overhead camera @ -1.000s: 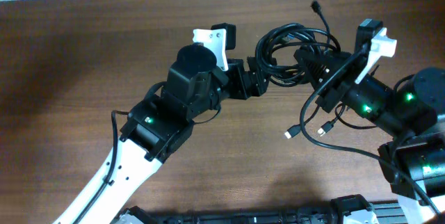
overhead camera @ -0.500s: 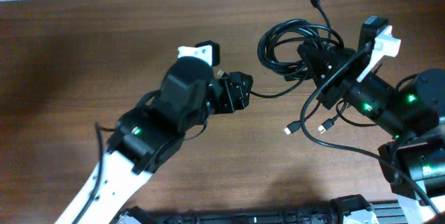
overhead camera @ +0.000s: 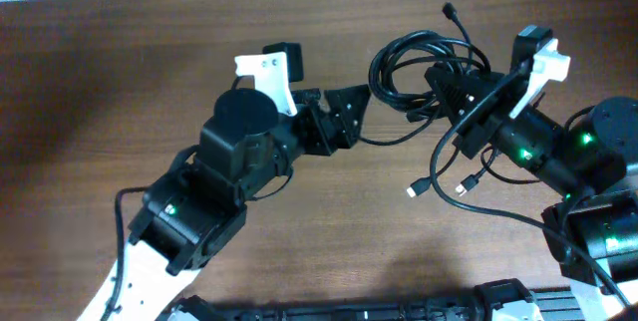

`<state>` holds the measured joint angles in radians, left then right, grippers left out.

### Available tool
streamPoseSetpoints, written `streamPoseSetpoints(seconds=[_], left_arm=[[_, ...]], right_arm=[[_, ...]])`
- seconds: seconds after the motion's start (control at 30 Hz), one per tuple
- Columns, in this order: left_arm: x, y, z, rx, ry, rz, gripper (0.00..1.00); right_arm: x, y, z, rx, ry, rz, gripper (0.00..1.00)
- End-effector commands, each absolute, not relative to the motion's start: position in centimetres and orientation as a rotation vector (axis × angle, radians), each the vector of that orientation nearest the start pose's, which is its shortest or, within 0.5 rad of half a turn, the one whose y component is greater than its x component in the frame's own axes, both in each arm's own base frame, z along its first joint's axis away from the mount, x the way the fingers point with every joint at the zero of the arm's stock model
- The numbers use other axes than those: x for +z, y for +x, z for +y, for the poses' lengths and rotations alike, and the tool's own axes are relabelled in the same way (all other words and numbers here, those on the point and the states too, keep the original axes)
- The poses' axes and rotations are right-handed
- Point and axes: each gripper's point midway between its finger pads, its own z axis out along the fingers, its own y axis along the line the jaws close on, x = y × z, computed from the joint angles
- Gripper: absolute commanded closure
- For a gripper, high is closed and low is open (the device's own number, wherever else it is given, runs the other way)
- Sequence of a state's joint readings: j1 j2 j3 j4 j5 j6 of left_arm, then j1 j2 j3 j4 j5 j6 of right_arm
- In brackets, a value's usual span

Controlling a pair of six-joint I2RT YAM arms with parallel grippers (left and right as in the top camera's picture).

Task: Untangle cables

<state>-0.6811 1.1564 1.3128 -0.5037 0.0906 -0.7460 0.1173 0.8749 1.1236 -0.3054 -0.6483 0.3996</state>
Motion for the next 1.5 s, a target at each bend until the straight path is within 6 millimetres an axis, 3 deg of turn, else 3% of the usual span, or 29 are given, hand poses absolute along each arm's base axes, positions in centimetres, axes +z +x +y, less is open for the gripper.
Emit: streamPoseSetpoints(seconds=[0.0, 0.17, 0.4, 0.5, 0.7, 1.07, 1.33, 1.47], left_arm=[[36.7, 28.4, -26.5, -1.081, 0.057, 2.072, 0.11], [36.8, 28.1, -27.9, -1.155, 0.116, 2.07, 0.14], [36.2, 27.3, -27.9, -1.165, 0.132, 2.111, 0.2], [37.0, 26.5, -28.0, -1.207, 0.164, 2.094, 0.19], [38.9, 26.8, -28.5, -1.248, 0.185, 2.006, 0.18], [35.8, 29.0, -29.2, -1.173, 0.134, 2.087, 0.2], [34.6, 30.6, -28.8, -1.09, 0.07, 2.101, 0.2], [35.7, 29.7, -30.0, -1.19, 0.144, 2.069, 0.2]], right_arm=[[43.2, 26.0, 14.3, 0.972, -0.317, 1.645, 0.96], [43.3, 26.1, 14.2, 0.961, -0.319, 1.64, 0.96], [42.8, 27.6, 12.5, 0.836, -0.226, 1.652, 0.96], [42.8, 27.6, 12.5, 0.839, -0.226, 1.654, 0.96], [42.9, 26.4, 13.9, 0.923, -0.315, 1.651, 0.96], [43.0, 26.2, 14.1, 0.936, -0.33, 1.646, 0.96], [44.1, 24.6, 15.4, 1.012, -0.451, 1.586, 0.96], [43.9, 24.5, 15.5, 1.01, -0.469, 1.586, 0.96]])
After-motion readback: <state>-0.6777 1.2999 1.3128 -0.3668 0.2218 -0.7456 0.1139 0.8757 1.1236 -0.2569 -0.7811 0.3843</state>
